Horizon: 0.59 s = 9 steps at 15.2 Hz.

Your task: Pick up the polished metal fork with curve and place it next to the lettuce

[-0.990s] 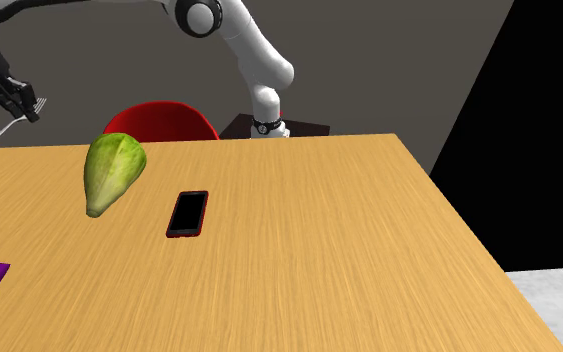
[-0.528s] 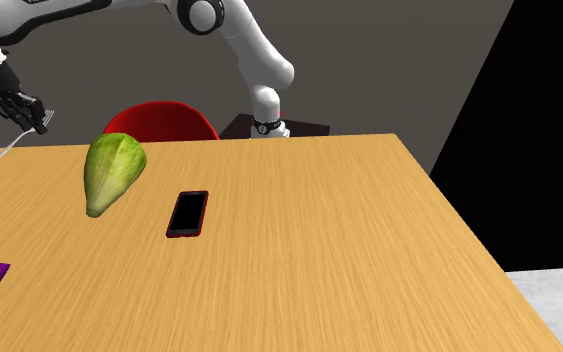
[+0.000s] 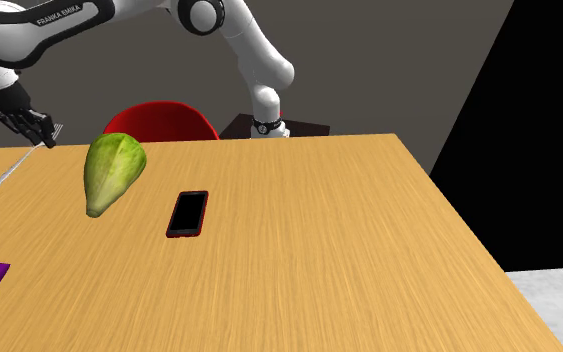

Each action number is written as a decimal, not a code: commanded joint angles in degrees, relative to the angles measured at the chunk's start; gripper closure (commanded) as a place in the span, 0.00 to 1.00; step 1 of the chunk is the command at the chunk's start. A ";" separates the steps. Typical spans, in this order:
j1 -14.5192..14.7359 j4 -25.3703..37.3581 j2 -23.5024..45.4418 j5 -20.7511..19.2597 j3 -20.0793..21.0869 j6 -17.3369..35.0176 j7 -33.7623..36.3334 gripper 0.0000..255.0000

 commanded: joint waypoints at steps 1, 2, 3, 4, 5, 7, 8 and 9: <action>0.11 -1.56 -0.03 0.02 0.02 1.56 0.01 1.00; 0.14 -2.17 0.08 0.04 0.04 2.26 0.01 1.00; 0.16 -2.76 0.19 0.07 0.07 2.96 0.01 1.00; 0.19 -3.33 0.33 0.10 0.09 3.66 0.01 1.00; 0.21 -3.87 0.47 0.13 0.12 4.34 0.01 1.00; 0.24 -4.89 0.80 0.21 0.17 5.68 0.01 1.00; 0.25 -5.38 0.98 0.25 0.20 6.34 0.00 1.00; 0.26 -5.84 1.18 0.29 0.23 7.00 0.00 1.00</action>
